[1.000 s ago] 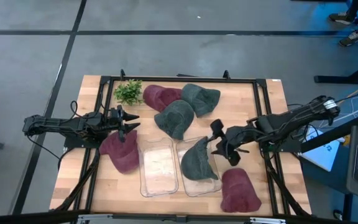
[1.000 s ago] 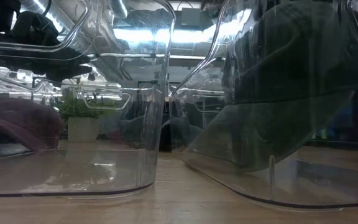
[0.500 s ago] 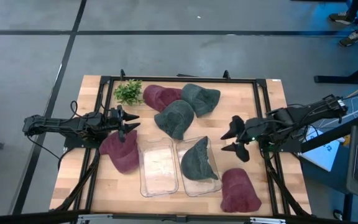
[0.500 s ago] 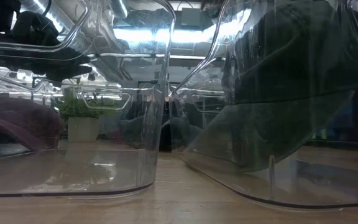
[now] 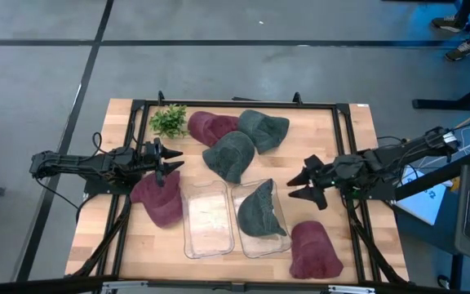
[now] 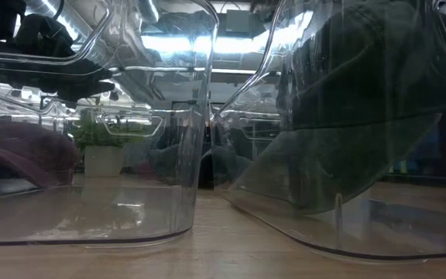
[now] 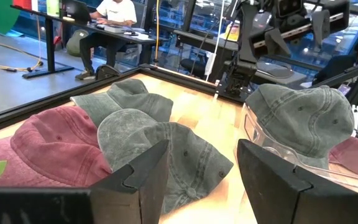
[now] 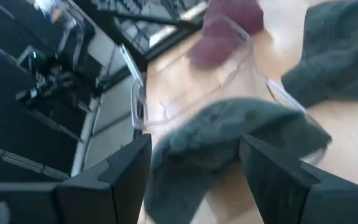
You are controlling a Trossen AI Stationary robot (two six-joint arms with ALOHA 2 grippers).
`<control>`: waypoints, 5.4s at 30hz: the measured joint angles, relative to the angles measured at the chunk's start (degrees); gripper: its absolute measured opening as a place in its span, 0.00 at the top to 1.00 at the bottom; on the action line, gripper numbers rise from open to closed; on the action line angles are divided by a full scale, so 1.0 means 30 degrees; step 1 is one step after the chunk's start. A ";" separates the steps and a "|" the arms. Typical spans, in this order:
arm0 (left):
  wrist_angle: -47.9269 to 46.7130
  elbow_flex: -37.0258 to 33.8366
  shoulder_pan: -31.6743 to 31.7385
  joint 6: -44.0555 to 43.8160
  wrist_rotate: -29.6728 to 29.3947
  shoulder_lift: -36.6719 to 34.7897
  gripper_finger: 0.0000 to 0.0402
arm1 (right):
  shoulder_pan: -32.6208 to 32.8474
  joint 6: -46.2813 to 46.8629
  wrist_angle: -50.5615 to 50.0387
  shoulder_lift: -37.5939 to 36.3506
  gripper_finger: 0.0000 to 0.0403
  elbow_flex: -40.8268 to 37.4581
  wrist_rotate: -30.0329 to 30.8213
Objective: Pick & Place hat
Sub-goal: Put the top black cap into the right transparent bin
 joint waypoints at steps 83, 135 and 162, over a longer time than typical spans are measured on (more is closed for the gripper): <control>0.0007 0.0000 0.0001 0.0000 0.0000 -0.0007 0.54 | -1.7539 -2.1336 -1.5310 1.6347 0.40 1.4265 -0.3985; 0.0007 0.0000 0.0000 0.0000 0.0000 -0.0004 0.54 | -1.8149 -1.3557 -1.2015 2.0064 0.40 1.1452 -0.3267; 0.0007 0.0000 0.0001 0.0000 0.0000 -0.0004 0.54 | -1.7899 -1.2479 -1.1993 2.1060 0.78 1.1497 -0.2037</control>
